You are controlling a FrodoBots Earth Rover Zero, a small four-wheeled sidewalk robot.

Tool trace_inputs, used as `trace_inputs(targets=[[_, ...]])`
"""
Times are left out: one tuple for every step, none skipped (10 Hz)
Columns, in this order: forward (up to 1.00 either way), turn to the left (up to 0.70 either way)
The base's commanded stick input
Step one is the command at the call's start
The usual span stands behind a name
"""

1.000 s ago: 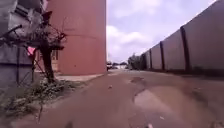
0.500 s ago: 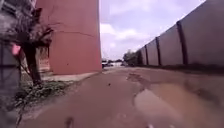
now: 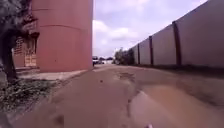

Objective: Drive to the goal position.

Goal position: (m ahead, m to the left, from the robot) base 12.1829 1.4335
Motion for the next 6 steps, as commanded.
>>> trace_inputs(targets=[[0.70, 0.00], [0.70, 0.00], [0.70, 0.00], [0.70, 0.00], [0.70, 0.00], [0.70, 0.00]])
